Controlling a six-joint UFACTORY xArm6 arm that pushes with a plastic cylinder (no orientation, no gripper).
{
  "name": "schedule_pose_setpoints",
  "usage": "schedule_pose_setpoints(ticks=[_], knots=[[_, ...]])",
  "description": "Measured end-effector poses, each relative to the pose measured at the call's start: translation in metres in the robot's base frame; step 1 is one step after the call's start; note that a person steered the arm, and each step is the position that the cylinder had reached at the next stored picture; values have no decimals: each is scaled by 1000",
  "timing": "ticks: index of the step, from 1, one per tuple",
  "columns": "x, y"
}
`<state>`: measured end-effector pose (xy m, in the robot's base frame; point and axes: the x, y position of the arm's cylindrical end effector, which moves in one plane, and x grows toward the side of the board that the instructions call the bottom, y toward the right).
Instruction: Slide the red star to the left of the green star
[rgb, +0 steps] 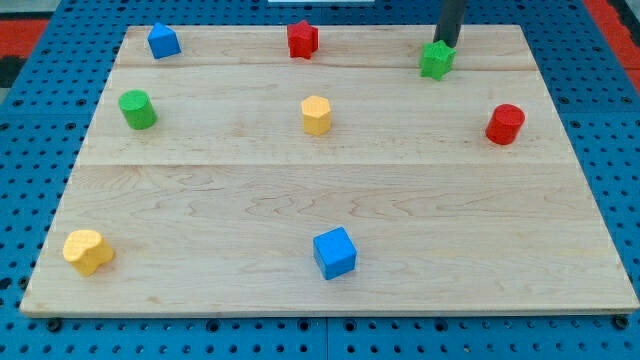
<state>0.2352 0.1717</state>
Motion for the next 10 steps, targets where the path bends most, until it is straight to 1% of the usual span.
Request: schedule_pose_setpoints(ticks=[1,2,3,4,5,6,7,8,9,10], knots=[[-41,-35],[-43,-79],[-42,-184],[-43,-230],[-32,-252],[-26,-307],[-16,-331],[1,-291],[1,-207],[-9,-244]])
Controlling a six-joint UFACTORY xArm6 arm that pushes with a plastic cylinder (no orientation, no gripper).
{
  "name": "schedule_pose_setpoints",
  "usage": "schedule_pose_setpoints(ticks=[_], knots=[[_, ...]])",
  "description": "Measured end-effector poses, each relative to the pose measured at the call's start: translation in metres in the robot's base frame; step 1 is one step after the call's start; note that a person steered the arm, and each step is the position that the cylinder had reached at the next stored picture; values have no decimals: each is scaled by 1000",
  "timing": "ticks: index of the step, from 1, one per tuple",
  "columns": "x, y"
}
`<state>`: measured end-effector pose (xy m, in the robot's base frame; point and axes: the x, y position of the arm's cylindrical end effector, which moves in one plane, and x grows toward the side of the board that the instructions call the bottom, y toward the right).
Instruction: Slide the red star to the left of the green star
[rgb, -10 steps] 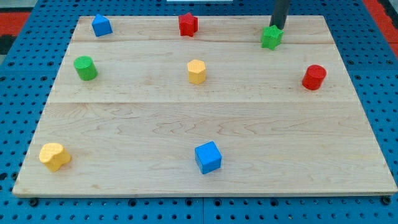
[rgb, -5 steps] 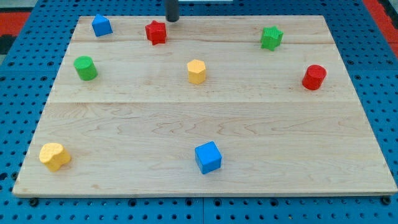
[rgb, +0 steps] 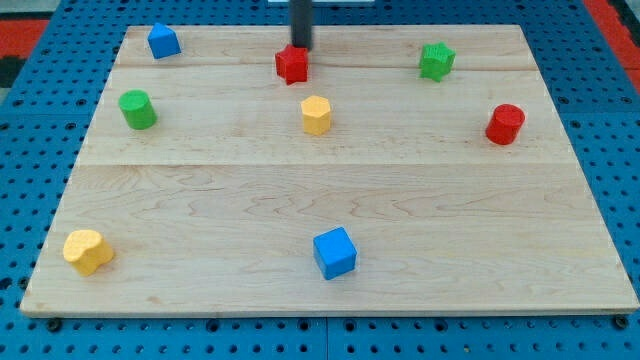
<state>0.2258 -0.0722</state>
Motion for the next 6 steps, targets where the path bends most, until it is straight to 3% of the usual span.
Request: schedule_pose_setpoints(ticks=[1,2,3,4,5,6], knots=[[29,-20],[58,21],[58,57],[75,41],[61,80],[44,69]])
